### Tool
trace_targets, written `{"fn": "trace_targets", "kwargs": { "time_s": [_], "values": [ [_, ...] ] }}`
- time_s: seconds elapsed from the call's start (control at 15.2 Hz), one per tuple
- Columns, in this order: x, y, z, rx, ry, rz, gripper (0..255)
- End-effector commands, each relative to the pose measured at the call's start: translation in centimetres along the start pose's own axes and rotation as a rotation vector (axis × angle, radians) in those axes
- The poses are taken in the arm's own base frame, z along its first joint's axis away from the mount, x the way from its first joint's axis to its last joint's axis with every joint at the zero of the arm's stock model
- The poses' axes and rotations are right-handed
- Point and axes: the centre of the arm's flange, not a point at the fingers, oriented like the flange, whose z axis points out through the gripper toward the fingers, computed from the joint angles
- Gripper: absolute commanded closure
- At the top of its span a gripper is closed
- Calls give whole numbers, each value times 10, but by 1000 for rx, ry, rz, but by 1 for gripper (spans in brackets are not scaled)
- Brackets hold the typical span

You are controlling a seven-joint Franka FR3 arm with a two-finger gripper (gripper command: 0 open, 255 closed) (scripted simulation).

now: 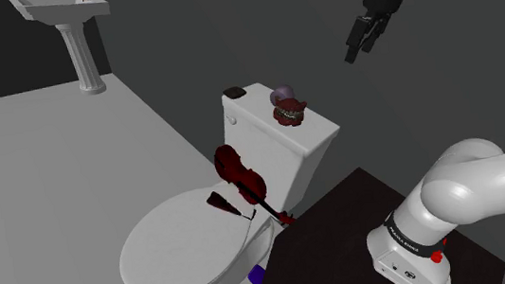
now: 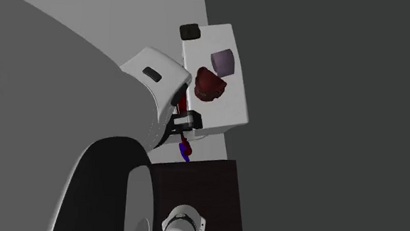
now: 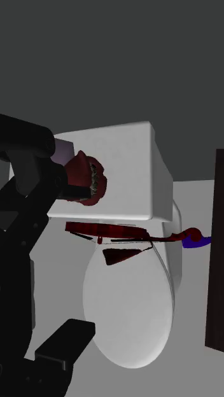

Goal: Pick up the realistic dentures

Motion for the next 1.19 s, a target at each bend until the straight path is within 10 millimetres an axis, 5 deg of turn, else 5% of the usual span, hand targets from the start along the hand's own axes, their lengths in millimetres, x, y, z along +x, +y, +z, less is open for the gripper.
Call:
{"fn": "trace_targets", "kwargs": {
  "time_s": [0.0, 1.12],
  "values": [
    [0, 0, 0, 0, 0, 0, 0],
    [156, 101, 158, 213, -54, 9, 0]
  ]
}}
